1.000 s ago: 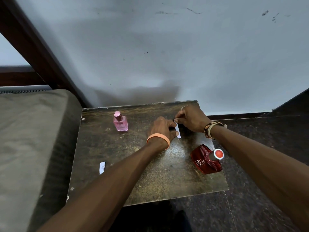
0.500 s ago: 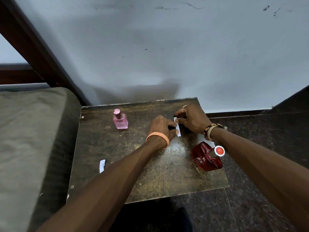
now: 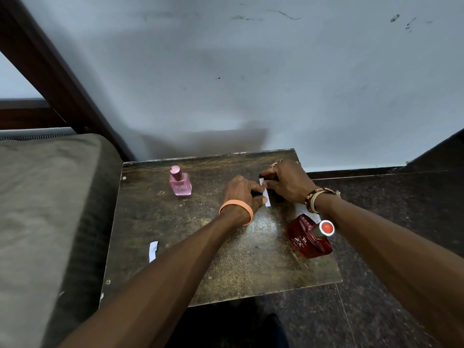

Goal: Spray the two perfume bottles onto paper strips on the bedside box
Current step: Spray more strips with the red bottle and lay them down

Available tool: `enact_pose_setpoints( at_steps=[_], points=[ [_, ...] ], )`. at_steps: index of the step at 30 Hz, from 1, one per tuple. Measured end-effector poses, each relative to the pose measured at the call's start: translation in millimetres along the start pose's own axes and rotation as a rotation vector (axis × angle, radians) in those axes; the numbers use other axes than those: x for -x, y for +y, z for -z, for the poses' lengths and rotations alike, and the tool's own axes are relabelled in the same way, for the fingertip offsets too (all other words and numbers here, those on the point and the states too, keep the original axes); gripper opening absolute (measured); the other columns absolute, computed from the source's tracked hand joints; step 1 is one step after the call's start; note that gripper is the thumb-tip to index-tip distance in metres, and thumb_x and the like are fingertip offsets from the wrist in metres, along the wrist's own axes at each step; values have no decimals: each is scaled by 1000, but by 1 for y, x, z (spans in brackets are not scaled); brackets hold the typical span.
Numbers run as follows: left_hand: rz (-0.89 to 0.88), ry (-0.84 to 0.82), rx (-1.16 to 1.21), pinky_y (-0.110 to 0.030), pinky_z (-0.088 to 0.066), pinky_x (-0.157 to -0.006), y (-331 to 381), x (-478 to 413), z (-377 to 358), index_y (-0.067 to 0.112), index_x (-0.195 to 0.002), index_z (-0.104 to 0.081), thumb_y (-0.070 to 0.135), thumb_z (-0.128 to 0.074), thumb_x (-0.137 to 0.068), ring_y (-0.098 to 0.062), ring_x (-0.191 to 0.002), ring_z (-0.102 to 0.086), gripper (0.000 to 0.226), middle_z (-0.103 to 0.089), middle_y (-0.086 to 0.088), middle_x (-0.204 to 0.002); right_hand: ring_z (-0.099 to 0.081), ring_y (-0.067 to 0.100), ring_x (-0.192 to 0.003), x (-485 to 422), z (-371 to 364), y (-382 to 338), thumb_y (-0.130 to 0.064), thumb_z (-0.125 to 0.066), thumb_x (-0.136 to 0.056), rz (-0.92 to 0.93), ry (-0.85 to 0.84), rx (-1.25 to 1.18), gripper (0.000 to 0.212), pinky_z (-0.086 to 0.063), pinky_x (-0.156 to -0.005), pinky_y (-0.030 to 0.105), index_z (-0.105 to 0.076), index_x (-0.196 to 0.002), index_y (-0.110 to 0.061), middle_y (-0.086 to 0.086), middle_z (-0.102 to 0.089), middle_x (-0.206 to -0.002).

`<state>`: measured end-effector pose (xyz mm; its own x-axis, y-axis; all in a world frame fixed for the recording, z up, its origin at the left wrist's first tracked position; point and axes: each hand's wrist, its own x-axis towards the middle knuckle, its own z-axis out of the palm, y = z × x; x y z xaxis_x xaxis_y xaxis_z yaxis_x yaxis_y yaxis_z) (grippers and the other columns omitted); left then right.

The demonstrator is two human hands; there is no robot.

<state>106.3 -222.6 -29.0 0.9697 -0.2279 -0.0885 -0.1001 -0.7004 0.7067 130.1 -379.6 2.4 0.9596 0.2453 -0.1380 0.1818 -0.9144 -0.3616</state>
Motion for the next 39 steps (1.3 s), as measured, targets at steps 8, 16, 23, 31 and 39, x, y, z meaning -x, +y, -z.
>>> enact_pose_setpoints(
  at_steps=[8,16,23,31,39],
  points=[
    [80,62,258,-32,-57,-74,-3,19,12,17,-96,-72,17,-77,-76,-13,-74,-63,21,-68,5,-83,-62,22,-108,25,20,15,-25,-56,-99,-157,139,-164,27,-42,-90,27,-69,-121,-14,6,-69,-121],
    [38,55,276,-16,-52,-65,14,71,35,18,-95,-70,12,-75,-78,-10,-71,-60,19,-64,7,-80,-70,15,-84,107,56,8,-43,-51,-98,-382,351,-683,34,-59,-74,30,-69,-109,-16,0,-73,-92],
    [85,-5,239,-28,-55,-79,56,124,30,21,-106,-65,21,-81,-72,-11,-85,-62,37,-65,6,-96,-60,14,-111,181,64,-36,-88,-50,-69,-321,279,-671,97,-53,-91,38,-44,-142,-24,-3,-55,-133],
    [194,-33,248,-40,-40,-107,97,161,11,20,-140,-36,34,-90,-55,-23,-130,-44,101,-46,-2,-142,-39,27,-139,214,48,-62,-71,-63,-77,-383,282,-562,99,-41,-109,50,-26,-153,-21,8,-30,-158],
    [130,-24,124,-37,-44,-102,114,138,-8,19,-139,-41,34,-71,-74,-27,-126,-50,73,-52,-6,-137,-57,20,-122,205,39,-68,-30,-61,-95,-307,227,-373,49,-47,-103,39,-46,-142,-27,2,-58,-136]
  ],
)
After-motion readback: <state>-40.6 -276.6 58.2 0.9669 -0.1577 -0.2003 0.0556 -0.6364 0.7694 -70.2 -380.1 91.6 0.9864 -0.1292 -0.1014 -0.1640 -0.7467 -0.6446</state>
